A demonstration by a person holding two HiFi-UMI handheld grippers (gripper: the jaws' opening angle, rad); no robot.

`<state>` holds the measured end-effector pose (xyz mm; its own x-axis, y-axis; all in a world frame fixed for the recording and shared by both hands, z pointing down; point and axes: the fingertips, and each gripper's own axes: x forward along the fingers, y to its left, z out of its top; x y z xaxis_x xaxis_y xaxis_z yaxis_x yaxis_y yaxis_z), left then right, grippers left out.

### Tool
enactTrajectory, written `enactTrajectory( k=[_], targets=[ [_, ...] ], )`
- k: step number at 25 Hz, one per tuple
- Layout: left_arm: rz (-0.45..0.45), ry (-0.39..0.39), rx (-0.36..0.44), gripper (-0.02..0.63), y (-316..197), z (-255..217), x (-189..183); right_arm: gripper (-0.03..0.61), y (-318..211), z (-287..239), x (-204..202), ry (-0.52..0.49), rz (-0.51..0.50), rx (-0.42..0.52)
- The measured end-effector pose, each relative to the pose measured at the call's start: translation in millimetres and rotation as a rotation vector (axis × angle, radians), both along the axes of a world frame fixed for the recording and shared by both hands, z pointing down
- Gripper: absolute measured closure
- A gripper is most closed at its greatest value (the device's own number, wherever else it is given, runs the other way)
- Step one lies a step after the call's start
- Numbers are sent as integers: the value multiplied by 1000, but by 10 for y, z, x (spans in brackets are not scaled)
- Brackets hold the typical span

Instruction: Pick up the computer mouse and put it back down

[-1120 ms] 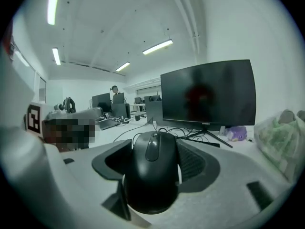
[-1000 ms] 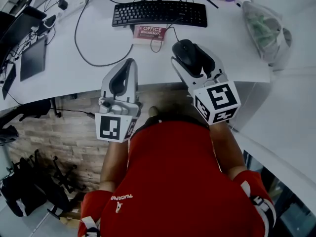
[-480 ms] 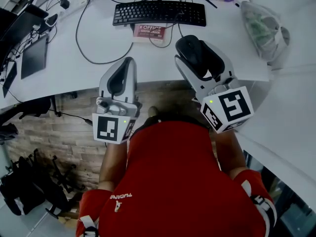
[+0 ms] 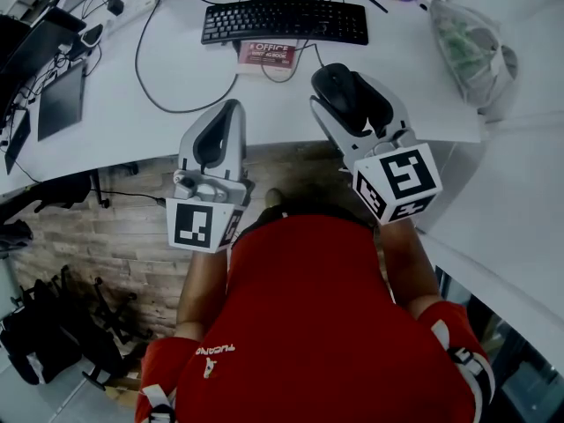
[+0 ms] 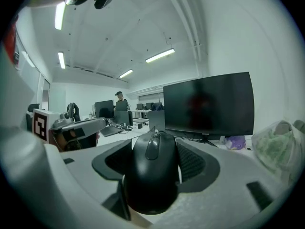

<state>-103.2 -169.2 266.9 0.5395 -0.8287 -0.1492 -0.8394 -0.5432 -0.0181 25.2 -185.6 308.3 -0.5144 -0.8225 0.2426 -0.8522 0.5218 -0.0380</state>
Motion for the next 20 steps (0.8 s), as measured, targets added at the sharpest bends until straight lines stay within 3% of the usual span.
enactTrajectory(
  k=[20],
  targets=[
    [-31, -22, -74, 604, -256, 351, -142, 285, -469, 1212, -76, 127, 7, -172]
  ],
)
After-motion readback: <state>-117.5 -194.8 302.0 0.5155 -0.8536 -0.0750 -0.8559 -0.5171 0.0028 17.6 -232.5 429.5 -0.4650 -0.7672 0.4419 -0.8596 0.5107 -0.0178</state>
